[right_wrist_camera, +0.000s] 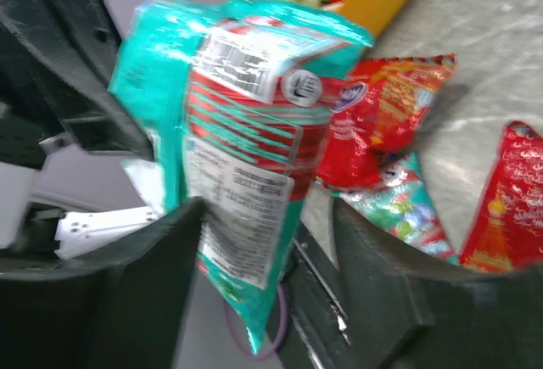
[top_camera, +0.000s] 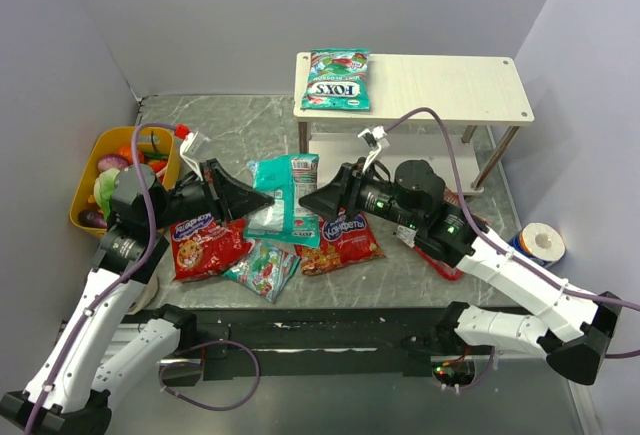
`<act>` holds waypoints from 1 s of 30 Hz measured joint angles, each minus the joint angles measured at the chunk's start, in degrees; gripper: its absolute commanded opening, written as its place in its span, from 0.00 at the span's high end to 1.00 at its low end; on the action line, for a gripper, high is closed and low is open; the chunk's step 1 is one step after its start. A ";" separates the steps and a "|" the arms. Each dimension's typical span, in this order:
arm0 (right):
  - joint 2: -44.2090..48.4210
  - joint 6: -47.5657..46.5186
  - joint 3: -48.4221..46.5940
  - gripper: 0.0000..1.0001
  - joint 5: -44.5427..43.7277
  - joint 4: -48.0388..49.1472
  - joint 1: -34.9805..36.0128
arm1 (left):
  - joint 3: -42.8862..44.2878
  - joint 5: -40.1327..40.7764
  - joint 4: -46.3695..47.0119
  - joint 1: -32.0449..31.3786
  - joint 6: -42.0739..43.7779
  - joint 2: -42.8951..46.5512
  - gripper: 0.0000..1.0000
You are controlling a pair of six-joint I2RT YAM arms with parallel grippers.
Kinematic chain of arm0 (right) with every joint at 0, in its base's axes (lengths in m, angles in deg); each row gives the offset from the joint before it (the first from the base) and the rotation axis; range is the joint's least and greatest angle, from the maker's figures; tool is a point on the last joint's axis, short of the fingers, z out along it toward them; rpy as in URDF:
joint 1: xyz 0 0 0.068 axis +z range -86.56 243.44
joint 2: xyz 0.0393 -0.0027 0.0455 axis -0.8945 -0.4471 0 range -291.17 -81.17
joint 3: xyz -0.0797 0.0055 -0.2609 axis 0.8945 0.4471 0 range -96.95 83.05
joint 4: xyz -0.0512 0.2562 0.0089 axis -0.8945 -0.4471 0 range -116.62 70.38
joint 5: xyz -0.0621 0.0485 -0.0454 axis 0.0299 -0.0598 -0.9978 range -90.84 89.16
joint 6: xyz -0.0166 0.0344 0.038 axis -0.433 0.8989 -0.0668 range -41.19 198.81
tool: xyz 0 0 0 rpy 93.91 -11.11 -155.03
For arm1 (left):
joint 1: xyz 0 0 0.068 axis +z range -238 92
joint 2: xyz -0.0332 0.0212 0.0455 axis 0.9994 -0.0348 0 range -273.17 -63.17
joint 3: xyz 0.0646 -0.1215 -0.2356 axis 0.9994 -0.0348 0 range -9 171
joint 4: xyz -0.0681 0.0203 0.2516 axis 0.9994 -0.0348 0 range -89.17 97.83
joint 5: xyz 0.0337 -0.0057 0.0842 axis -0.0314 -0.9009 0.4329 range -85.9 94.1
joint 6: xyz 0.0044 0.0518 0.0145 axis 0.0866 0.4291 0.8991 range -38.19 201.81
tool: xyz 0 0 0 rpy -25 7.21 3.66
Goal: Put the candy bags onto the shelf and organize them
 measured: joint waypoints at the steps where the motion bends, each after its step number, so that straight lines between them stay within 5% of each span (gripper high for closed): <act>1: 0.00 0.24 -0.02 0.59 0.44 0.63 0.00 | -0.02 -0.13 0.37 0.00 -0.13 0.00 0.99; 5: -0.04 1.14 -0.04 0.84 1.79 2.16 0.00 | -0.46 -0.17 1.31 0.09 -0.39 0.00 0.99; 8: -0.04 1.22 -0.04 0.99 1.84 2.16 -0.11 | -0.63 0.42 0.96 0.20 -0.20 -0.09 0.89; 14: -0.07 -0.68 -2.12 1.00 -0.81 -2.16 -0.13 | -0.63 3.21 0.37 0.15 0.81 -0.13 0.45; 19: -0.22 -6.19 -8.04 1.00 -5.66 -9.57 -0.63 | 0.17 6.34 0.24 0.15 1.79 -0.33 0.18; 30: -0.07 -23.26 -24.96 1.00 -15.93 -19.80 -6.34 | 4.96 16.15 -2.91 0.15 4.39 -0.87 0.01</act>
